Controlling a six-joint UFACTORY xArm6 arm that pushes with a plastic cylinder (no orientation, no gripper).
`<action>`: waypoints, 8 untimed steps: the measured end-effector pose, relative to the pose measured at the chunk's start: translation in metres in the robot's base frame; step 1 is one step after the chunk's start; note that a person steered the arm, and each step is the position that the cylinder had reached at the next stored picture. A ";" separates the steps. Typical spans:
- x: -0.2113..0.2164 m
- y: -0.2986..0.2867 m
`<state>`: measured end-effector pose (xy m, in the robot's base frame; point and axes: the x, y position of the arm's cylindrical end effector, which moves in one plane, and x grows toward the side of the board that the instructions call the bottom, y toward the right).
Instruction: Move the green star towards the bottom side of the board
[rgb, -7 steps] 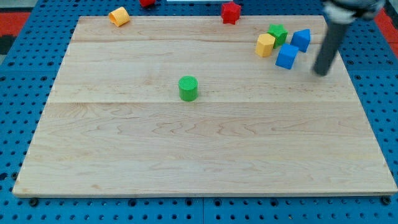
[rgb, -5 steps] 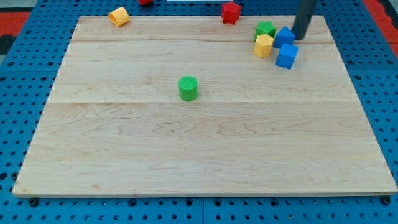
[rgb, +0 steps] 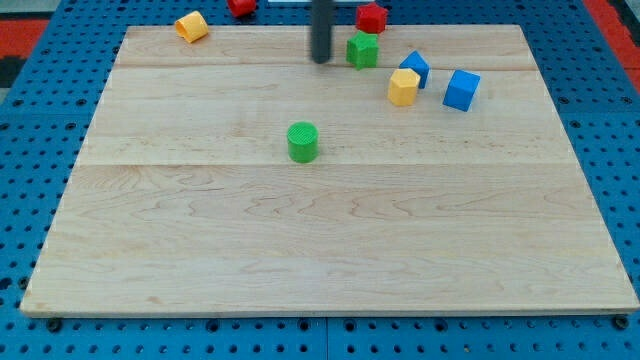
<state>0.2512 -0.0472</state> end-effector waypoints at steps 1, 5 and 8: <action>-0.053 0.016; -0.050 0.171; -0.037 0.095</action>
<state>0.2142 0.0477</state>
